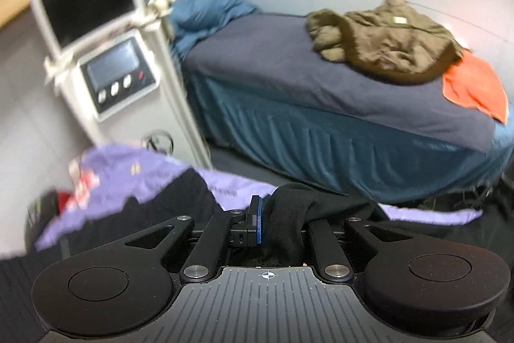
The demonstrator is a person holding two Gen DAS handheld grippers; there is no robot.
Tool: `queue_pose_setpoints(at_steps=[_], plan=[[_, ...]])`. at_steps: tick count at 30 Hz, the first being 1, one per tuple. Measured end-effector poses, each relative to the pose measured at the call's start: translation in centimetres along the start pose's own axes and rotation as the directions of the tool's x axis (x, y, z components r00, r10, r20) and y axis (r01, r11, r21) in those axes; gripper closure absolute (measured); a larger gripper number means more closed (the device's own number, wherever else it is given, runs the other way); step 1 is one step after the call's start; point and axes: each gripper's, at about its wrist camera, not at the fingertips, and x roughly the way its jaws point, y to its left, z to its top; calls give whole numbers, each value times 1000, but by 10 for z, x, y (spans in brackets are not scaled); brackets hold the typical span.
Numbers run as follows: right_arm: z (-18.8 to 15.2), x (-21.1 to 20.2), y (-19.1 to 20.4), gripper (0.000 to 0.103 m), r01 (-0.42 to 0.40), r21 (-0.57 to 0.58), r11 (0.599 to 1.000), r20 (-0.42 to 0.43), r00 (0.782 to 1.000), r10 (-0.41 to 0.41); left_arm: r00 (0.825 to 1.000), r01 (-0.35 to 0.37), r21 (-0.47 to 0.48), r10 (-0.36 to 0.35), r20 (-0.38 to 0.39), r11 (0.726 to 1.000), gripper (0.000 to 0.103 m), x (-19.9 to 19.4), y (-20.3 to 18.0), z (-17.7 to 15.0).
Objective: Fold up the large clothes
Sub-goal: 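Grasp the other sleeve cuff with the left gripper and lift it, then lay the sleeve across the jacket front with the left gripper and release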
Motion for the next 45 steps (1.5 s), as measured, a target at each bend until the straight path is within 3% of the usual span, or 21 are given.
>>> queue_pose_setpoints(at_steps=[5, 7, 8, 10, 12, 13, 16, 19, 21, 23, 26, 28, 29, 30, 32, 34, 38, 41, 43, 45], plan=[[-8, -4, -19, 1, -3, 54, 999, -7, 1000, 4, 988, 125, -1, -124, -95, 992, 55, -8, -28, -17], [-9, -6, -23, 1, -8, 77, 997, -10, 1000, 9, 956, 219, -51, -225, -191, 974, 55, -10, -42, -29], [-10, -6, -25, 1, -14, 87, 996, -14, 1000, 16, 925, 275, -118, -296, -240, 954, 55, -11, -45, -37], [-9, -6, -29, 1, -28, 101, 995, -18, 999, 30, 844, 329, -294, -419, -335, 897, 55, -7, -46, -56], [-8, -7, -34, 1, -38, 112, 993, -14, 999, 40, 753, 324, -436, -508, -419, 840, 55, -3, -51, -82], [-8, -7, -36, 1, -43, 120, 992, -13, 999, 45, 731, 307, -452, -512, -452, 838, 51, -5, -58, -93], [-9, -8, -42, 1, -54, 141, 989, -7, 998, 55, 727, 328, -342, -466, -504, 881, 53, -20, -98, -117], [-11, -7, -46, 1, -67, 175, 982, 1, 998, 68, 714, 373, -335, -499, -492, 865, 53, -32, -138, -146], [-13, -5, -48, 1, -76, 202, 977, -3, 997, 78, 717, 391, -328, -508, -477, 860, 52, -36, -163, -168], [-15, -5, -51, 1, -76, 224, 972, 4, 997, 77, 731, 400, -310, -504, -460, 862, 53, -37, -191, -193], [-19, -7, -56, 1, -67, 259, 964, 23, 998, 63, 705, 410, -290, -503, -500, 865, 51, -28, -238, -232], [-21, -9, -60, 1, -56, 274, 960, 35, 998, 48, 669, 412, -298, -508, -543, 861, 47, -18, -266, -253], [-23, -10, -63, 1, -48, 284, 958, 41, 998, 38, 665, 416, -276, -497, -557, 866, 34, -14, -280, -260], [-25, -11, -65, 1, -40, 297, 954, 45, 999, 28, 674, 425, -226, -473, -567, 877, 29, -12, -294, -267], [-30, -15, -72, 1, -33, 324, 945, 53, 998, 17, 715, 425, -97, -400, -573, 900, 14, -10, -321, -280], [-36, -16, -79, 1, -19, 352, 936, 54, 999, 0, 731, 433, -43, -379, -568, 900, 0, -12, -338, -289], [-49, -19, -93, 1, 3, 409, 913, 45, 999, -24, 724, 446, 6, -357, -590, 895, 0, -11, -357, -303], [-55, -20, -100, 1, 9, 446, 895, 44, 999, -32, 701, 488, 59, -351, -622, 871, 0, -15, -366, -310], [-57, -22, -102, 1, 13, 454, 891, 47, 998, -38, 710, 530, 118, -363, -603, 840, 0, -27, -372, -311], [-57, -22, -102, 1, 16, 457, 889, 48, 998, -42, 741, 558, 208, -370, -561, 803, 0, -41, -374, -310]])
